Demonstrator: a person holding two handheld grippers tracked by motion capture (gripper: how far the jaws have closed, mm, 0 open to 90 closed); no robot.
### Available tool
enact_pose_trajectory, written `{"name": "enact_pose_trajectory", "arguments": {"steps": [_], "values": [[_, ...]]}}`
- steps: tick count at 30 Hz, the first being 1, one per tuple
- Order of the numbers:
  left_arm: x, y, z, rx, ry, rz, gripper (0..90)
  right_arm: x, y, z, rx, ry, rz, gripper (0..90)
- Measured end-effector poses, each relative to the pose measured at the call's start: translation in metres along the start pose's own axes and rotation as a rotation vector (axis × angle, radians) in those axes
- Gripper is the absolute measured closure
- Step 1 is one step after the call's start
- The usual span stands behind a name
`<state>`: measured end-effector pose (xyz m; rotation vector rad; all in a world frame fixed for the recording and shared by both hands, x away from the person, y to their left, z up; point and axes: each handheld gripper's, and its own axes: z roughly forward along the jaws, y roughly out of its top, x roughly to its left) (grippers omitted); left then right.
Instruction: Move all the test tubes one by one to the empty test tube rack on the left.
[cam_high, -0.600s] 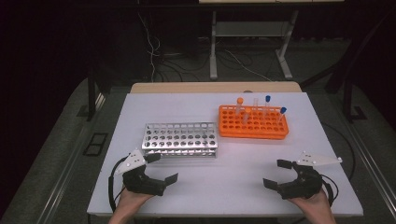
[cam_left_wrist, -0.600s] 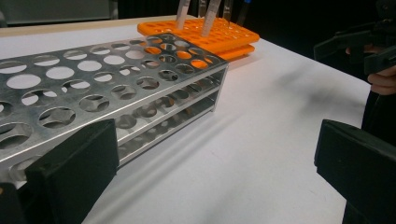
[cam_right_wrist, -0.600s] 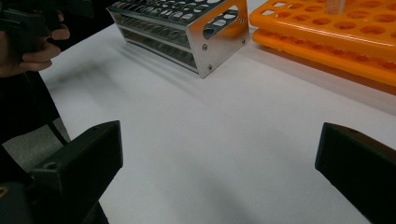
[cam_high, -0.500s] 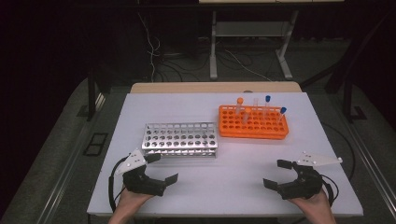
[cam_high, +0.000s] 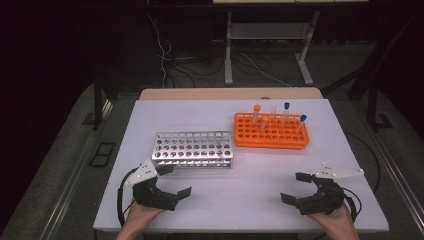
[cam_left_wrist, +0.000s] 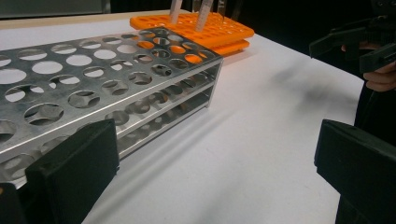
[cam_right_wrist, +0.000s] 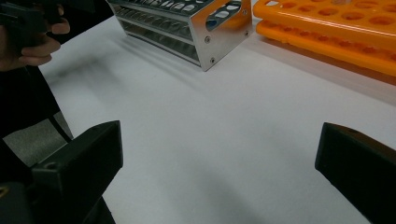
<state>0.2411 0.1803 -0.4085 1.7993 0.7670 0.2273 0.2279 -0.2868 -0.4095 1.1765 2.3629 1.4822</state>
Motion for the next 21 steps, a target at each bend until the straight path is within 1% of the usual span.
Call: {"name": "enact_pose_trajectory", "arguments": {"steps": [8,11,12,17,21], "values": [[0.001,-0.001,0.001,0.007,-0.004,-0.005,0.0,-0.001,0.003,-0.004,0.02,-0.02,0.013,0.5],[0.001,-0.001,0.002,0.011,-0.006,-0.005,0.0,-0.003,0.003,-0.007,0.018,-0.026,0.02,0.5],[0.001,-0.001,0.002,0.012,-0.006,-0.004,0.0,-0.005,0.004,-0.008,0.023,-0.032,0.032,0.5],[0.001,-0.002,0.003,0.014,-0.008,-0.005,0.0,-0.011,0.009,-0.011,0.035,-0.04,0.039,0.5],[0.001,-0.002,0.003,0.017,-0.008,-0.004,0.0,-0.015,0.016,-0.01,0.052,-0.041,0.032,0.5]]}}
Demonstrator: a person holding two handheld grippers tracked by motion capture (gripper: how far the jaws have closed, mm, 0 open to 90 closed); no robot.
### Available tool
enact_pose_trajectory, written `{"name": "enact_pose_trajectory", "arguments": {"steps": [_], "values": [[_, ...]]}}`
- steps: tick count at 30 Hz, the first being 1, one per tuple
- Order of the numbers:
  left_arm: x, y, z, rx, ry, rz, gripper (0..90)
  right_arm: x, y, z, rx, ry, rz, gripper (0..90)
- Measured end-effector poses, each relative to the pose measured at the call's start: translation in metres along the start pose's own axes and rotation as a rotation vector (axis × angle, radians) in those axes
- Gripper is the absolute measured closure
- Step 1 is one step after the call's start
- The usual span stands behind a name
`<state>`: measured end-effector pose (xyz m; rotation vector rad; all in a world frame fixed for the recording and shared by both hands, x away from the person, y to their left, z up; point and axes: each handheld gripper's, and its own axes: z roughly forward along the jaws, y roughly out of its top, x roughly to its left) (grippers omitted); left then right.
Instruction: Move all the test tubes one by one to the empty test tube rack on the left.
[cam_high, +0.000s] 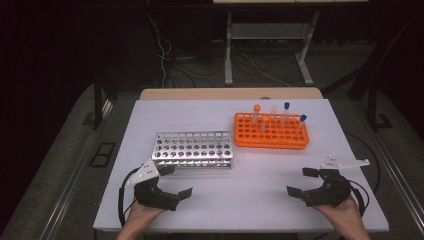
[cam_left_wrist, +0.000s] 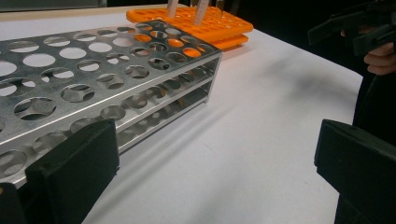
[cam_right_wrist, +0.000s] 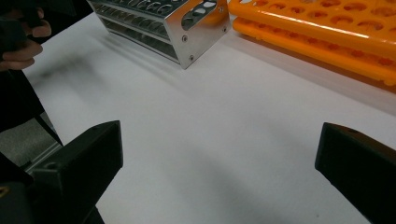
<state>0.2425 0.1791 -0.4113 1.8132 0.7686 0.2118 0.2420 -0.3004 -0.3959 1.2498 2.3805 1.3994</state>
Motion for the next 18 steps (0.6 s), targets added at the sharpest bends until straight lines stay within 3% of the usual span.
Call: {"name": "enact_pose_trajectory", "arguments": {"steps": [18], "values": [[0.001,-0.001,-0.002,-0.011,0.007,-0.007,0.0,-0.02,0.032,0.004,0.054,-0.022,-0.016,0.5]]}}
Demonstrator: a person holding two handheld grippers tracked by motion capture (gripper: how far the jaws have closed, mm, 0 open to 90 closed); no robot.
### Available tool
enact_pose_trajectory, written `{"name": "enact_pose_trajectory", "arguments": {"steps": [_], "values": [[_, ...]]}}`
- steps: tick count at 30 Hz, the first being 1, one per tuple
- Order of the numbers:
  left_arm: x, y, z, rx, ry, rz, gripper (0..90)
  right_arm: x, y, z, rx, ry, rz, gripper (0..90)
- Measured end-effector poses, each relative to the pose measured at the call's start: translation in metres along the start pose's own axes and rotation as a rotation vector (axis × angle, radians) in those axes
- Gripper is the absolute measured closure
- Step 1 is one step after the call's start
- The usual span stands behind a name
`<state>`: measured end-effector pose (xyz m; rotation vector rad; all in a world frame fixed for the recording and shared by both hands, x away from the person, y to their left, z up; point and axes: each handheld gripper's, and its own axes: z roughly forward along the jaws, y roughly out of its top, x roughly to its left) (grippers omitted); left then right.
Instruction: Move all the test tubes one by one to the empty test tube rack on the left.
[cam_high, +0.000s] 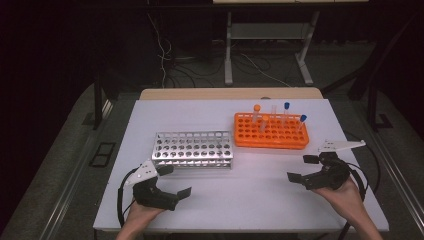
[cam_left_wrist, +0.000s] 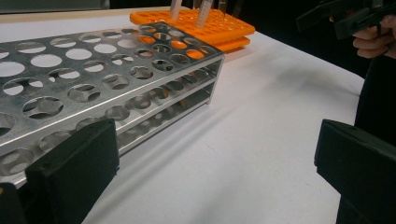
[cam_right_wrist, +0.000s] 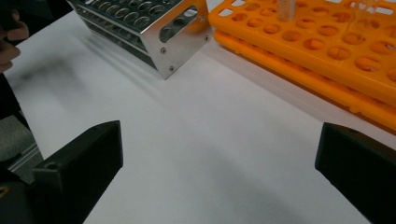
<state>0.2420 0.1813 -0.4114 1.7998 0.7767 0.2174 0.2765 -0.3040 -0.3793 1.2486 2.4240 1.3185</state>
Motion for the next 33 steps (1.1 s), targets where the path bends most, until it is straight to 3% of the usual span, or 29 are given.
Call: {"name": "enact_pose_trajectory", "arguments": {"steps": [20,33], "values": [[0.001,-0.001,0.0,0.003,0.002,-0.007,0.0,-0.04,0.033,0.004,0.031,-0.064,0.022,0.5],[0.002,-0.001,0.0,0.004,0.0,-0.008,0.0,-0.073,0.047,0.007,-0.005,-0.127,0.091,0.5]]}}
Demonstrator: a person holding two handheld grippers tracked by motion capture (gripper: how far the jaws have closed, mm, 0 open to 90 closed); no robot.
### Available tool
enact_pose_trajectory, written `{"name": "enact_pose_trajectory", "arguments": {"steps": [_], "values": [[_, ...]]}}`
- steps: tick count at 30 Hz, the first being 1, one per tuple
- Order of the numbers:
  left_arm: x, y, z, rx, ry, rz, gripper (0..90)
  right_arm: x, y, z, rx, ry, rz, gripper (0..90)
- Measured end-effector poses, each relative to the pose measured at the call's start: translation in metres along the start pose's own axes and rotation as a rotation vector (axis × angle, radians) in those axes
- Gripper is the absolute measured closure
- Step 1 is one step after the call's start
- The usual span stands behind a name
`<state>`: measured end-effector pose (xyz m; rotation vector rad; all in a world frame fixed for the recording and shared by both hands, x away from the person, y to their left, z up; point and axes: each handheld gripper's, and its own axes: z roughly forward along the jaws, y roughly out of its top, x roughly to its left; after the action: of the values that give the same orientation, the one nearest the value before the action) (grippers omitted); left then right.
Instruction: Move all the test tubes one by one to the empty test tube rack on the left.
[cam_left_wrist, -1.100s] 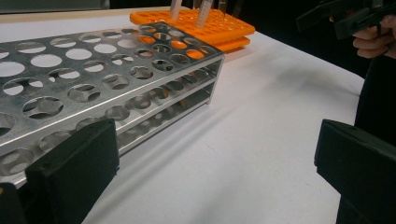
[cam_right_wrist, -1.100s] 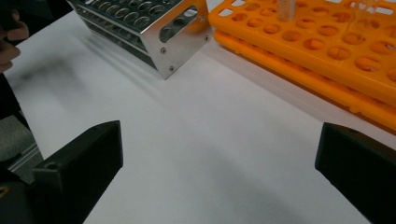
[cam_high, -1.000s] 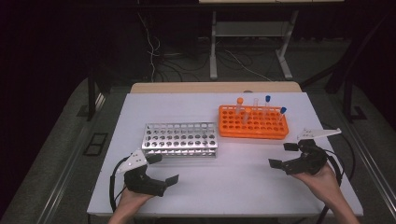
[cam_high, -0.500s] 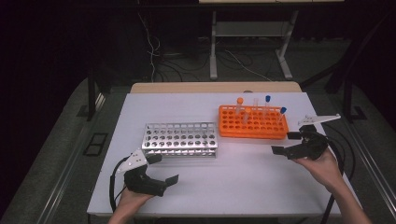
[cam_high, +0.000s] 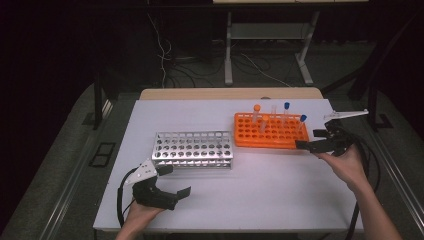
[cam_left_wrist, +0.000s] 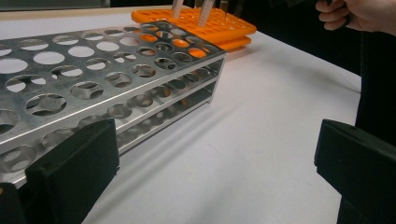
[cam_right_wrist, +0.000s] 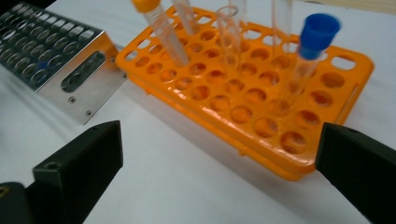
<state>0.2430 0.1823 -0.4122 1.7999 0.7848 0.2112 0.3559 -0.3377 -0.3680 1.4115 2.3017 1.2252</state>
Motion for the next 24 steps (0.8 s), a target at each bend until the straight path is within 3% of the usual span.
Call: {"name": "enact_pose_trajectory", "arguments": {"steps": [7,20,21,22,24], "values": [[0.001,0.0,-0.001,-0.004,0.004,-0.002,0.0,-0.017,0.004,0.008,-0.034,-0.018,0.03,0.5],[0.002,0.0,-0.001,-0.009,0.005,-0.008,0.0,-0.035,0.002,0.03,-0.017,-0.065,0.043,0.6],[0.003,0.0,-0.001,-0.009,0.005,-0.009,0.0,-0.037,0.001,0.033,-0.013,-0.072,0.044,3.5],[0.003,0.0,-0.001,-0.009,0.004,-0.008,0.0,-0.037,0.001,0.034,-0.011,-0.071,0.041,12.5],[0.002,0.001,-0.001,-0.01,0.003,-0.006,0.0,-0.037,0.0,0.036,-0.027,-0.073,0.027,15.3]]}}
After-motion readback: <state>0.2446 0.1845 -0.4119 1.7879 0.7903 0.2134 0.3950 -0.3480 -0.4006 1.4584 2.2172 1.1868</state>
